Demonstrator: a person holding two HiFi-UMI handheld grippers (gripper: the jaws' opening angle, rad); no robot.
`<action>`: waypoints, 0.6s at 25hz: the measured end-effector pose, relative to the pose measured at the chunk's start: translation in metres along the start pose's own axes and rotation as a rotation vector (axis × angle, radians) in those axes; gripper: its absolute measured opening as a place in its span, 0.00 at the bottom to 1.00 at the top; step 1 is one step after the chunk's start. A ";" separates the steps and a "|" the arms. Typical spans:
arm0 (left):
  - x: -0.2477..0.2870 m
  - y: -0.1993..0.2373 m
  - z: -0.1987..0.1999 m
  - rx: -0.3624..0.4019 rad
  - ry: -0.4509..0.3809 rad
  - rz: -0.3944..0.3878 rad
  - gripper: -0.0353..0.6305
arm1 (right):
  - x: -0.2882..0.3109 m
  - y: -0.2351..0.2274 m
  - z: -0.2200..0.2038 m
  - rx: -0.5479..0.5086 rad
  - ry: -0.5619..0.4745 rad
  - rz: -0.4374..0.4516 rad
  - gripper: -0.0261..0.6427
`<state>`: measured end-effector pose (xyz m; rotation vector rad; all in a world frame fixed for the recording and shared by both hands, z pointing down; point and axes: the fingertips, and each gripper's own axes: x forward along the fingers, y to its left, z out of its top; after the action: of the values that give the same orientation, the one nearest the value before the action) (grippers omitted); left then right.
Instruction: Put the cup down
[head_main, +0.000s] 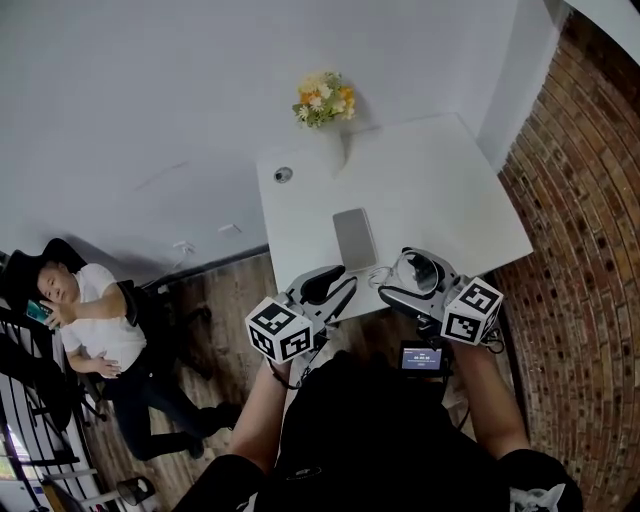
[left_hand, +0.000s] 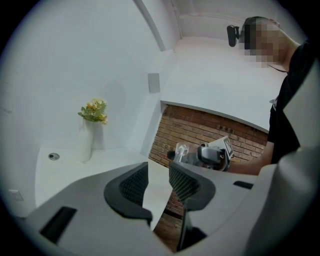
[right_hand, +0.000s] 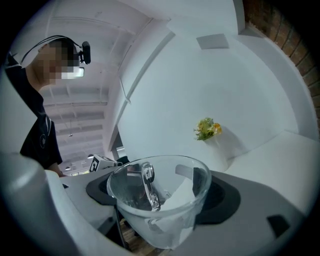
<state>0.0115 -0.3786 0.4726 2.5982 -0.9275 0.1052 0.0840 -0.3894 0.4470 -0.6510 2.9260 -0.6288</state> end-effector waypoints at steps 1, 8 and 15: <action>0.001 0.003 0.000 -0.002 0.004 -0.001 0.24 | 0.003 -0.001 0.000 0.004 0.003 -0.002 0.70; 0.004 0.014 0.005 -0.008 0.023 -0.027 0.24 | 0.016 -0.006 0.007 0.005 0.008 -0.014 0.70; -0.003 0.029 0.004 -0.028 0.025 -0.021 0.24 | 0.031 -0.012 0.007 0.019 0.004 -0.028 0.70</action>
<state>-0.0087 -0.3988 0.4779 2.5738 -0.8866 0.1182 0.0618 -0.4146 0.4456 -0.6910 2.9157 -0.6607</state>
